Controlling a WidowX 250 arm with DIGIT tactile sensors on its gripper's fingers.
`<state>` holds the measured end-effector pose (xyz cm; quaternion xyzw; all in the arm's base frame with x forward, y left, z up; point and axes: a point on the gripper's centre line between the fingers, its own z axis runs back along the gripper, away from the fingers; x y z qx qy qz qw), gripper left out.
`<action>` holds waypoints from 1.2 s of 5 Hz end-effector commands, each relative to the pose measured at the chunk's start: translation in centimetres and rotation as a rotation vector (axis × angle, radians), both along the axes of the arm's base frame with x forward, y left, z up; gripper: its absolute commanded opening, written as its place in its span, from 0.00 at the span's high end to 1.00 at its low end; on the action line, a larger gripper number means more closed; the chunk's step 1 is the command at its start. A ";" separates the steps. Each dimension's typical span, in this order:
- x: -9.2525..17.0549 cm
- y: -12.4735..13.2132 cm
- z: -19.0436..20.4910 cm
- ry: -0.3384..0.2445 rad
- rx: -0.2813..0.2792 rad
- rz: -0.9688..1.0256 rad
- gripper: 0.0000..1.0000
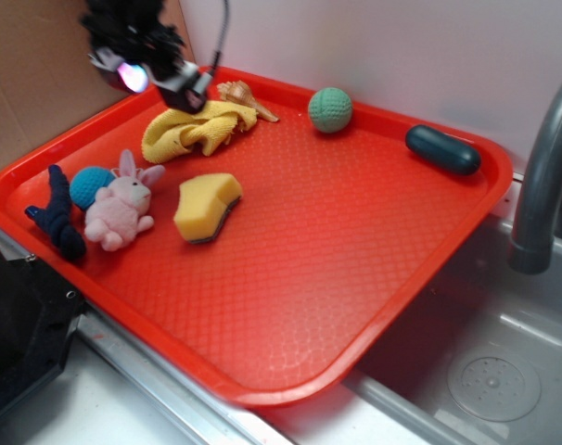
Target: Grab the yellow cloth.
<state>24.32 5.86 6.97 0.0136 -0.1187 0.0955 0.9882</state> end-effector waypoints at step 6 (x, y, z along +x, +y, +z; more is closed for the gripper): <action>-0.2 3.8 -1.5 0.165 0.103 -0.034 1.00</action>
